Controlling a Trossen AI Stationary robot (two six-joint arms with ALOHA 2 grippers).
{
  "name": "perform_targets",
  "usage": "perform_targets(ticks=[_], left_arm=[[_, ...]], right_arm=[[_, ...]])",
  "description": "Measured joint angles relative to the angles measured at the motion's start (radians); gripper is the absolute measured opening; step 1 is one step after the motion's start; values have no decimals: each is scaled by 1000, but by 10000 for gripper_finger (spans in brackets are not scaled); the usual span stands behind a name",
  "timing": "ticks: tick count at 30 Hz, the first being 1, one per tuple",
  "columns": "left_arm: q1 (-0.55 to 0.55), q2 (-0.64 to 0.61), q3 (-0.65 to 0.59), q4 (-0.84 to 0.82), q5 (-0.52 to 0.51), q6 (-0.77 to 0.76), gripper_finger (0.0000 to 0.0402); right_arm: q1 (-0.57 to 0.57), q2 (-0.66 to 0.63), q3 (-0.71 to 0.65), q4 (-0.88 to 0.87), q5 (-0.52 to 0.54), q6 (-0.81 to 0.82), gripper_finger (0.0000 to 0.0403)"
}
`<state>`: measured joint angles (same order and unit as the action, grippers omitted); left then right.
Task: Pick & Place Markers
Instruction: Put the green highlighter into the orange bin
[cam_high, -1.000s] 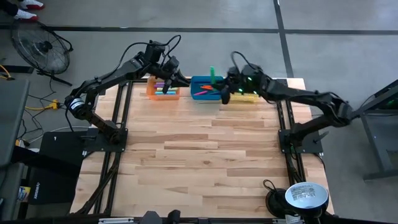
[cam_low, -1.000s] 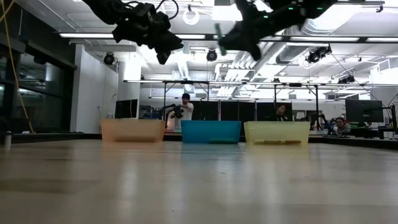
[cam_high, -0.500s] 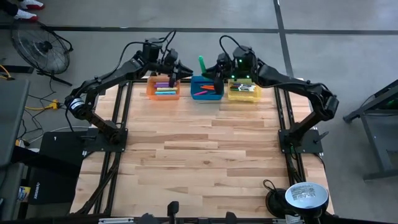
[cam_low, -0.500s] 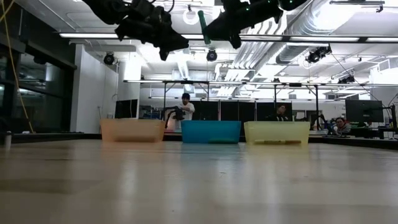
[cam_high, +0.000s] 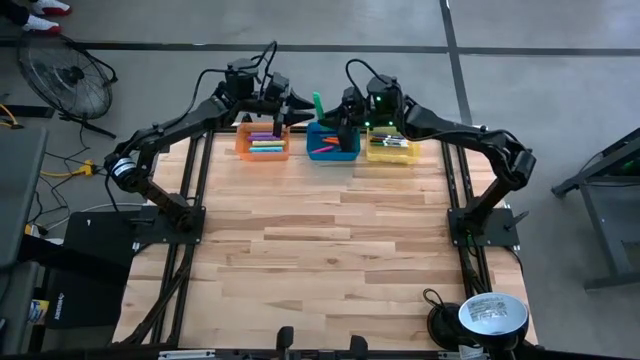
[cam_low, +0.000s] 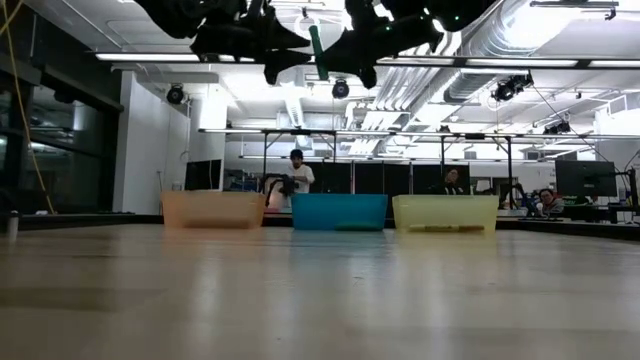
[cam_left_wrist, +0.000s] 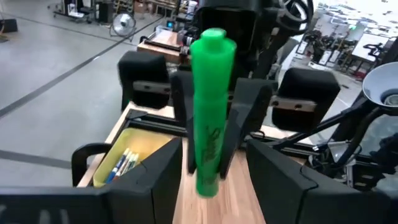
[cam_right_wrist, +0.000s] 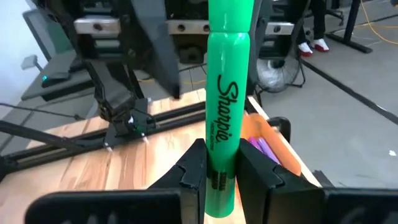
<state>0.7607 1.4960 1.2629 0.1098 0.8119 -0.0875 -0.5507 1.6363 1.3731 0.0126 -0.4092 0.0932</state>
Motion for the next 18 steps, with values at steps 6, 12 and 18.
perform_targets(ticks=[6,12,18], left_arm=[[-21,0,0,0,-42,0,179],[-48,0,0,4,-64,0,179],[-83,5,0,26,-100,-3,179]], right_arm=[[1,9,0,39,-20,12,51],[2,9,0,38,-25,13,51],[4,9,0,42,-32,19,51]])
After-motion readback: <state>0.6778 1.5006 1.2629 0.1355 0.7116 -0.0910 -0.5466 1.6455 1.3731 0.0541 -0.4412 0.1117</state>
